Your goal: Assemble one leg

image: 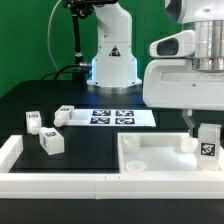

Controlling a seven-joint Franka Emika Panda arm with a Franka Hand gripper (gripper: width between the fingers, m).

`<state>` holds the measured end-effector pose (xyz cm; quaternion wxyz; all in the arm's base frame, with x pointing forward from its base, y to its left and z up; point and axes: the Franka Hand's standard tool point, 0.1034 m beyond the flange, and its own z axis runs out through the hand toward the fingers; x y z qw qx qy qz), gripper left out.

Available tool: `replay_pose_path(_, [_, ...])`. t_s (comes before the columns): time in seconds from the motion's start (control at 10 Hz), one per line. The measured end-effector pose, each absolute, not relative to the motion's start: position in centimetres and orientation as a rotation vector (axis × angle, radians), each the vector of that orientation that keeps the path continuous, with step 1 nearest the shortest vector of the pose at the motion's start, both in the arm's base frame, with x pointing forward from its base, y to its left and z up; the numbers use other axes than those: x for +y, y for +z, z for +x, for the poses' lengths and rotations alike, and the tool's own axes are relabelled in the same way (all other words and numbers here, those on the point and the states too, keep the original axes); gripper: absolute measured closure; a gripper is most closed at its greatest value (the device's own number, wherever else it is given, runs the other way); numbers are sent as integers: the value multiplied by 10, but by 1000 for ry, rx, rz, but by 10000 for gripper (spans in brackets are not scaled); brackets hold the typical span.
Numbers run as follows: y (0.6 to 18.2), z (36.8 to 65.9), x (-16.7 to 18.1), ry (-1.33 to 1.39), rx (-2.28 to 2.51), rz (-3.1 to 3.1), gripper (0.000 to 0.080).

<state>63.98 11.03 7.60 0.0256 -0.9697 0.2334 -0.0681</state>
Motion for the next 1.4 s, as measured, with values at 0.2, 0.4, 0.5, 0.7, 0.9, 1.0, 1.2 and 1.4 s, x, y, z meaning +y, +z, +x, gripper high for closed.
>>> replay_pose_path(0.2, [76,636,108,-137,1267,-2804,514])
replay_pose_path(0.4, [76,635,108,-51,1645,-2612,512])
replay_pose_path(0.5, [76,636,113,-37,1917,-2398,512])
replay_pose_path(0.7, [76,638,114,-49,2125,-2180,512])
replay_pose_path(0.9, [76,638,114,-49,2221,-2081,432])
replay_pose_path(1.0, [76,638,114,-51,2178,-2126,432])
replay_pose_path(1.2, [79,640,117,-64,1913,-2395,297])
replay_pose_path(1.4, [79,639,124,-81,1487,-2688,158])
